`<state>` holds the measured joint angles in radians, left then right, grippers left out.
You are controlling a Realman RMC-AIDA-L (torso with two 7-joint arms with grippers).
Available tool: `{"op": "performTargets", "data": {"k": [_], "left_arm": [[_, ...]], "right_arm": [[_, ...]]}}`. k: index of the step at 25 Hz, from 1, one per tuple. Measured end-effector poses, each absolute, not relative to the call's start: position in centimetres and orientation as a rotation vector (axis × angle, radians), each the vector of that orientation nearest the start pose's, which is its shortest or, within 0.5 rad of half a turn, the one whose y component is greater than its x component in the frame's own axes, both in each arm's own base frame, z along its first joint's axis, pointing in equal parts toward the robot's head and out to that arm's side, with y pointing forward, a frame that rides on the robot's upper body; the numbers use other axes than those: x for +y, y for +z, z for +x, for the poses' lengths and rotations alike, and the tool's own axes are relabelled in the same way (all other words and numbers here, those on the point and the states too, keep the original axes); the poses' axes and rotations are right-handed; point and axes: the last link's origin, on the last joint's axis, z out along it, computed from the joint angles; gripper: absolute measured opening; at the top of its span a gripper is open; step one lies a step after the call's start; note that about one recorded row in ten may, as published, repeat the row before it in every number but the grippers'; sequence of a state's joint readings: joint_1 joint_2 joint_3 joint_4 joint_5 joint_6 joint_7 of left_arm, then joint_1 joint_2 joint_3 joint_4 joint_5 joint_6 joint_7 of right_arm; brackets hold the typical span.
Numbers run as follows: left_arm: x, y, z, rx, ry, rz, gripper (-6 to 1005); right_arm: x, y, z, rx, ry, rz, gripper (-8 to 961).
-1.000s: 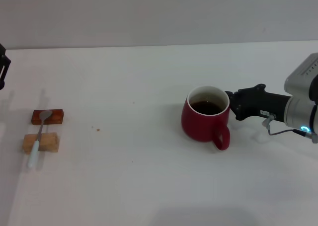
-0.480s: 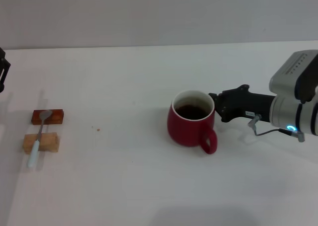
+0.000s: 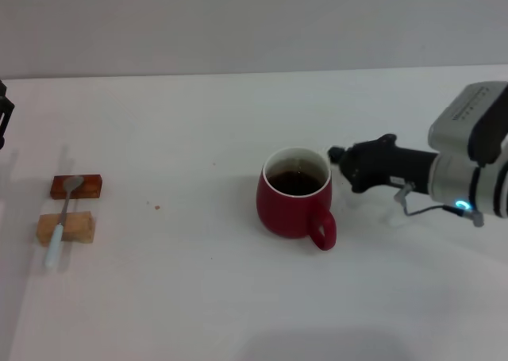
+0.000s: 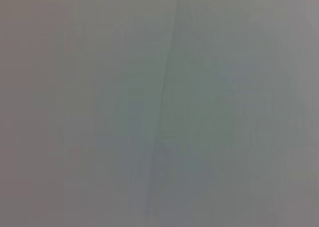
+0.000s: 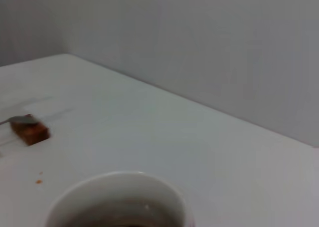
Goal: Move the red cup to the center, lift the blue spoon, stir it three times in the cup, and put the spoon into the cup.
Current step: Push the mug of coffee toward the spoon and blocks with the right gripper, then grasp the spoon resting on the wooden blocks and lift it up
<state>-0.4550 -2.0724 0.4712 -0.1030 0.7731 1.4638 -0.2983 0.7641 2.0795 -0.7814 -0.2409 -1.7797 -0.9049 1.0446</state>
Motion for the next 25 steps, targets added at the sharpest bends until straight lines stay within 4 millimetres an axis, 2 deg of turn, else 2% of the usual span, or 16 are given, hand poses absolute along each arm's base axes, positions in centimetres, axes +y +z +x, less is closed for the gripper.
{"op": "performTargets", "data": {"k": [4, 10, 11, 15, 16, 25], "left_arm": [[30.6, 2.4, -34.1, -0.556, -0.907, -1.386, 841], [30.3, 2.4, -33.8, -0.547, -0.942, -1.430, 838], [30.0, 2.5, -33.7, -0.536, -0.957, -1.431, 838], [29.3, 2.2, -33.5, -0.519, -0.973, -1.455, 837], [29.1, 2.1, -33.5, -0.516, -0.974, -1.467, 837], [26.0, 0.7, -34.1, -0.507, -0.958, -1.588, 837]], "right_arm": [[40.3, -4.6, 26.9, 0.553, 0.511, -2.290, 27], [40.0, 0.2, 29.6, 0.537, 0.653, -1.938, 30], [39.9, 1.6, 30.2, 0.552, 0.689, -1.828, 30], [39.7, 4.2, 31.4, 0.561, 0.743, -1.615, 32], [39.8, 4.5, 31.5, 0.555, 0.743, -1.592, 32], [41.1, 5.4, 30.2, 0.473, 0.726, -1.504, 275]]}}
